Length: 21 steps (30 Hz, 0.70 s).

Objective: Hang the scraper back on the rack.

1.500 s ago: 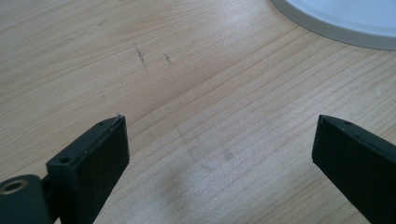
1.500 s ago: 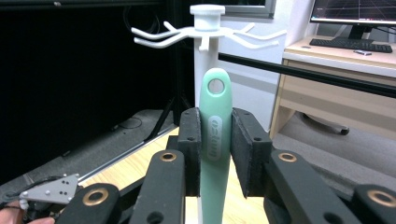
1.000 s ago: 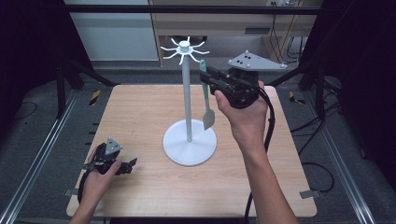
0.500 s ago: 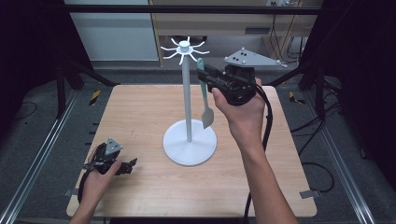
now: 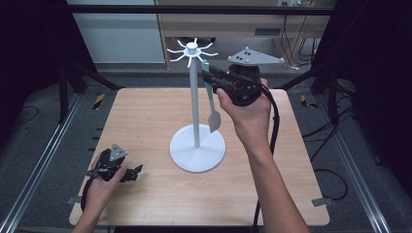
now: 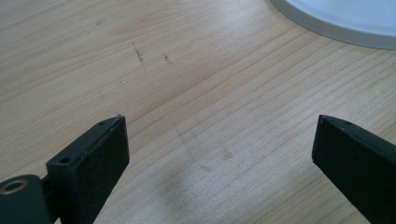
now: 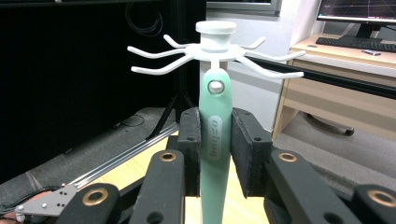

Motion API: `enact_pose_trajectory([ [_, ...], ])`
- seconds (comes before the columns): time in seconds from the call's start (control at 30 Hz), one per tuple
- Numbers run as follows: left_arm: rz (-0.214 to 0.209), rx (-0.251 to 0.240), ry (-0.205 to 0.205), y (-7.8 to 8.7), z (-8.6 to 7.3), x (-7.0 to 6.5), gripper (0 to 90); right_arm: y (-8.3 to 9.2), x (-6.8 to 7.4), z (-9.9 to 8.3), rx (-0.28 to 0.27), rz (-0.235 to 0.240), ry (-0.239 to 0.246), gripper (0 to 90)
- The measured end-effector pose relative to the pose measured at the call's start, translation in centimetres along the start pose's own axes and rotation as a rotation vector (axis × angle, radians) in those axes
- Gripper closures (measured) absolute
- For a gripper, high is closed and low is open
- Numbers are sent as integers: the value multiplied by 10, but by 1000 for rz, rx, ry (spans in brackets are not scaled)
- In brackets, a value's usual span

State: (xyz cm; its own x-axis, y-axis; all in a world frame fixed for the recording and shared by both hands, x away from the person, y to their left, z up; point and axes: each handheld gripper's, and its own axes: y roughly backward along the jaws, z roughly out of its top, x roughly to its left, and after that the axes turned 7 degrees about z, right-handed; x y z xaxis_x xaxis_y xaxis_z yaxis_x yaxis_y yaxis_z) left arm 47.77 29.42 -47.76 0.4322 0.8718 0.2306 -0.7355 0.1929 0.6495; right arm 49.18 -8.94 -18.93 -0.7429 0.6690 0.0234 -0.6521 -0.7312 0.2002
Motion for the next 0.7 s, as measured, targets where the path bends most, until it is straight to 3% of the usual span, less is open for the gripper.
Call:
enact_pose_trajectory([
  [0.7,-1,0,-4,0,0,0,37,-2,0,-2,-8,6,-16,742],
])
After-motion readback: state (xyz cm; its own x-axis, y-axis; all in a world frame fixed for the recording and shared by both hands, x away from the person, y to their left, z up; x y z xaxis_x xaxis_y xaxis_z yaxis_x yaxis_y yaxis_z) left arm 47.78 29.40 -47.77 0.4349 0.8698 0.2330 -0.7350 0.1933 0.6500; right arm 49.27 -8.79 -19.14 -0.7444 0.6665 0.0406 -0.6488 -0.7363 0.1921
